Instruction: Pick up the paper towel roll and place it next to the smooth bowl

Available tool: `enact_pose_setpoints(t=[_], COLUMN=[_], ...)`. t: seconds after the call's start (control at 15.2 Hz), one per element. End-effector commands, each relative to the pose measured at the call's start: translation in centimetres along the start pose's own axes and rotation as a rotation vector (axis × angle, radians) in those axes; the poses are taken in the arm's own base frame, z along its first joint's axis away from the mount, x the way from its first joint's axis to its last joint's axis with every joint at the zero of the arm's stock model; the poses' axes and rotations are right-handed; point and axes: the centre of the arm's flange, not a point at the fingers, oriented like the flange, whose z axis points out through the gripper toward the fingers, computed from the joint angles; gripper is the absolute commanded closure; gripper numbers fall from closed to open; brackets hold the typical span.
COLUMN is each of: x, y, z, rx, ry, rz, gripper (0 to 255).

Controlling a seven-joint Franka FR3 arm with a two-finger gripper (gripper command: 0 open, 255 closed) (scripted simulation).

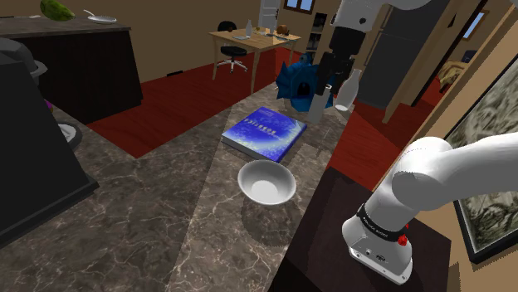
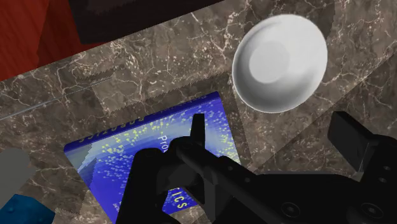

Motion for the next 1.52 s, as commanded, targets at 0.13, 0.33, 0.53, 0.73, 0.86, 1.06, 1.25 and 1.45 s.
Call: enact_pose_setpoints(t=[0.13, 0.33, 0.53, 0.73, 0.86, 1.06, 1.25, 1.45], x=[1.2, 2.9, 4.6, 6.3, 7.4, 9.0, 10.5, 12.1], y=[2.3, 5.7, 9.1, 12.5, 14.8, 18.3, 21.8, 25.3], z=[0.3, 0.8, 1.3, 1.7, 1.9, 2.3, 2.7, 3.0], rx=[-0.005, -0.013, -0.021, -0.028, -0.034, -0.041, -0.049, -0.057], ry=[0.001, 0.002, 0.004, 0.005, 0.006, 0.007, 0.009, 0.01], rz=[0.007, 0.016, 0.026, 0.036, 0.042, 0.052, 0.062, 0.072], gripper=[0, 0, 0, 0, 0, 0, 0, 0])
